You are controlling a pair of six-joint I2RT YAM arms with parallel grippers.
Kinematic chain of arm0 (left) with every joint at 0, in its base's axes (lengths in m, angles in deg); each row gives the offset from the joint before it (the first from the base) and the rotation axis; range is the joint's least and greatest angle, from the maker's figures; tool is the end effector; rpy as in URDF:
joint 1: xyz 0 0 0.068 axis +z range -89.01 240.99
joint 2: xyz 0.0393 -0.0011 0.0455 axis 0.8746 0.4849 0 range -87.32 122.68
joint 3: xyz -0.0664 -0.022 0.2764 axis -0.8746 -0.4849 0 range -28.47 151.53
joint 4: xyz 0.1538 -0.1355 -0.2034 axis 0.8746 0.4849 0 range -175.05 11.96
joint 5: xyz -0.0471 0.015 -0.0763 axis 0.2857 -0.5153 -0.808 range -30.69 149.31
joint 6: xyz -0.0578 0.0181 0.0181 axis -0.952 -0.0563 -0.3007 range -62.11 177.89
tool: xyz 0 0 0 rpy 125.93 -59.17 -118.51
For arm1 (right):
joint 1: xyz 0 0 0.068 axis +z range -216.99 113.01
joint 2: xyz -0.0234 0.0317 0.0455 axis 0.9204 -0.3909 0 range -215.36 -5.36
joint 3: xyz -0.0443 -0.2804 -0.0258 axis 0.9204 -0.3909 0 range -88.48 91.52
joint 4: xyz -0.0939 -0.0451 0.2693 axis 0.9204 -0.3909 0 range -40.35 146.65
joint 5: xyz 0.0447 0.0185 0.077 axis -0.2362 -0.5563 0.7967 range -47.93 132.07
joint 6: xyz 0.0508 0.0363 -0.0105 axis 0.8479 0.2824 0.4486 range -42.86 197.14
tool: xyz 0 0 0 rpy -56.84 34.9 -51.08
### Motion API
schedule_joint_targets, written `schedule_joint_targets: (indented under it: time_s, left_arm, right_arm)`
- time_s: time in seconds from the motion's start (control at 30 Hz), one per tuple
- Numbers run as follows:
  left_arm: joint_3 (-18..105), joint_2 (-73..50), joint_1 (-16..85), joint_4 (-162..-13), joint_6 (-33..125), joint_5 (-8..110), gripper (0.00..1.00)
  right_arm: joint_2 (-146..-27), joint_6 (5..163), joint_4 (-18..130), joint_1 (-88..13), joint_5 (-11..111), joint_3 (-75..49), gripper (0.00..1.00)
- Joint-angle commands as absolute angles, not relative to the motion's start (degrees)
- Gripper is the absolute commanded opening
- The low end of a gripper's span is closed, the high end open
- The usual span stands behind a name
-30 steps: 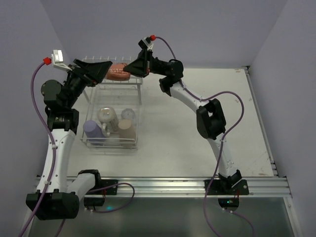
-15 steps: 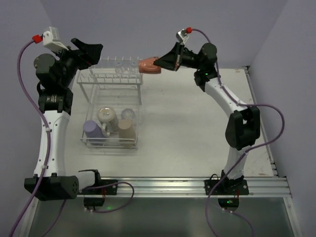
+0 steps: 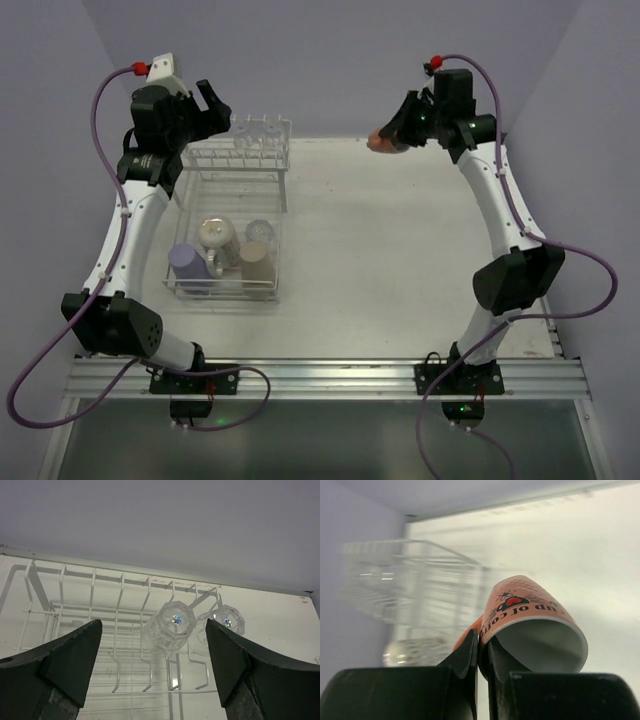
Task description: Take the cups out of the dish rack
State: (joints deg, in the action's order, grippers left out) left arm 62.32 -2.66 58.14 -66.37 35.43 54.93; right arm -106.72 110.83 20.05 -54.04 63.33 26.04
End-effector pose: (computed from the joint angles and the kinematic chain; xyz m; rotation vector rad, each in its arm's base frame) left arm 0.3791 -0.0227 0.4513 -0.2526 1.7878 -0.3843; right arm 0.4220 0.1151 0.4579 0.1205 2.0581 0.8843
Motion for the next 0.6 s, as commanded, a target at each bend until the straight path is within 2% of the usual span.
schedule_joint_targets:
  time_s: [0.0,0.17,0.37,0.57]
  left_arm:
    - [66.37,-2.68,55.99,-66.24,39.69,61.42,0.89]
    - [66.81,-2.15,54.93,-66.06,39.34,60.89,0.89]
    - [69.43,-1.72,53.26,-63.96,41.27,59.4,0.89]
    - [74.71,2.59,53.08,-57.19,43.03,57.55,0.88]
  right_arm:
    - [-109.77,101.23,1.2,-54.42,42.35,26.49,0.0]
    - [-113.89,98.15,-2.14,-54.95,32.69,24.46,0.0]
    - [-121.61,95.86,-3.47,-56.44,29.68,27.27,0.0]
    - [-131.46,93.93,-8.82,-57.76,29.24,38.25,0.0]
